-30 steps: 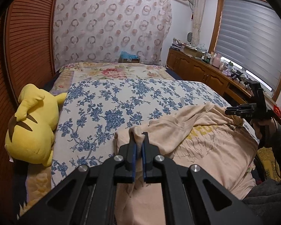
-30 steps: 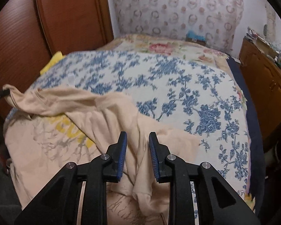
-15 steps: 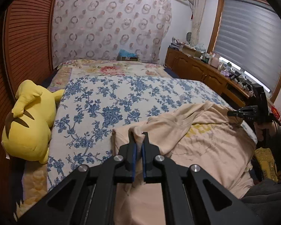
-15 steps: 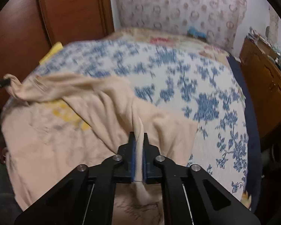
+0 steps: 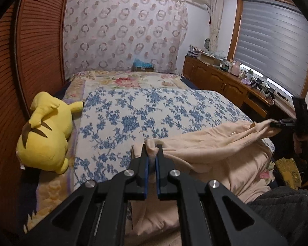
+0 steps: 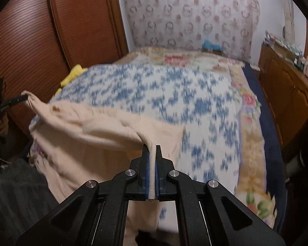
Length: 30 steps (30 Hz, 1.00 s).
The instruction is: Fold small clothes
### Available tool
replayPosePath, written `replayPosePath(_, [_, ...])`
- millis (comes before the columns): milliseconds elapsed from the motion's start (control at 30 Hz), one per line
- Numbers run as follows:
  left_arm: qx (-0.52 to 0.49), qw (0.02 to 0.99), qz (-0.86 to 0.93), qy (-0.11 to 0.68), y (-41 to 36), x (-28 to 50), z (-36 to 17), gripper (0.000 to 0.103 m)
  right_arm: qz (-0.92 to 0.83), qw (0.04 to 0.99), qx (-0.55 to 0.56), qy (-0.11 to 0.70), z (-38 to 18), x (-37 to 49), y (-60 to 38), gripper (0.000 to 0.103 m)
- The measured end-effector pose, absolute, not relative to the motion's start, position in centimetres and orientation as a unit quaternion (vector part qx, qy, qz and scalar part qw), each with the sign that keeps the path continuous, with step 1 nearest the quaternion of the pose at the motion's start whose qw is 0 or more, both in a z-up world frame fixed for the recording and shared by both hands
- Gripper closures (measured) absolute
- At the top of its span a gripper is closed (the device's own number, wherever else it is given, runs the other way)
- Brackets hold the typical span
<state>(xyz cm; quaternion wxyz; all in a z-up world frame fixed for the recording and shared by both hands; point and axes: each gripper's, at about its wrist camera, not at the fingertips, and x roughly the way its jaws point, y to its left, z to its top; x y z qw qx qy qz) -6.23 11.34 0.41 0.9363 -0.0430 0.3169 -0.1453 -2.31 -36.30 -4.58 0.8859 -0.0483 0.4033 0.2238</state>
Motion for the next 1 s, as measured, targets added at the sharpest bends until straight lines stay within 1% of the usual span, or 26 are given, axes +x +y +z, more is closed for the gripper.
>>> replayPosePath(100, [-0.032, 0.931, -0.146, 0.332, 11.0, -5.7, -0.1, 0.1, 0.222, 0.883, -0.047, 0.411, -5.4, -2.5, -36.1, 0.099])
replayPosePath(200, [-0.031, 0.93, -0.154, 0.331, 10.8, -5.7, -0.1, 0.099, 0.221, 0.888, -0.054, 0.401, -4.8, -2.7, -35.9, 0.09])
replayPosePath(267, [-0.021, 0.933, -0.144, 0.328, 10.6, -5.7, 0.2, 0.093, 0.218, 0.892, -0.065, 0.39, -4.0, -2.5, -35.7, 0.08])
replayPosePath(333, [-0.015, 0.935, -0.136, 0.327, 10.8, -5.5, 0.4, 0.086, 0.214, 0.897, -0.079, 0.38, -3.5, -2.2, -35.3, 0.075])
replayPosePath(467, [-0.01, 0.937, -0.122, 0.326, 11.5, -4.8, 0.4, 0.083, 0.203, 0.899, -0.091, 0.376, -3.7, -0.3, -34.5, 0.064])
replayPosePath(567, [-0.009, 0.933, -0.12, 0.339, 11.7, -3.2, -0.3, 0.081, 0.197, 0.898, -0.096, 0.381, -4.9, 1.4, -34.3, 0.062])
replayPosePath(833, [-0.002, 0.907, -0.126, 0.402, 10.5, 2.3, -5.2, 0.08, 0.17, 0.889, -0.088, 0.417, -9.3, 6.1, -34.8, 0.062])
replayPosePath(1000, [0.007, 0.895, -0.124, 0.428, 9.7, 4.3, -6.8, 0.08, 0.167, 0.882, -0.08, 0.432, -10.9, 7.6, -35.1, 0.061])
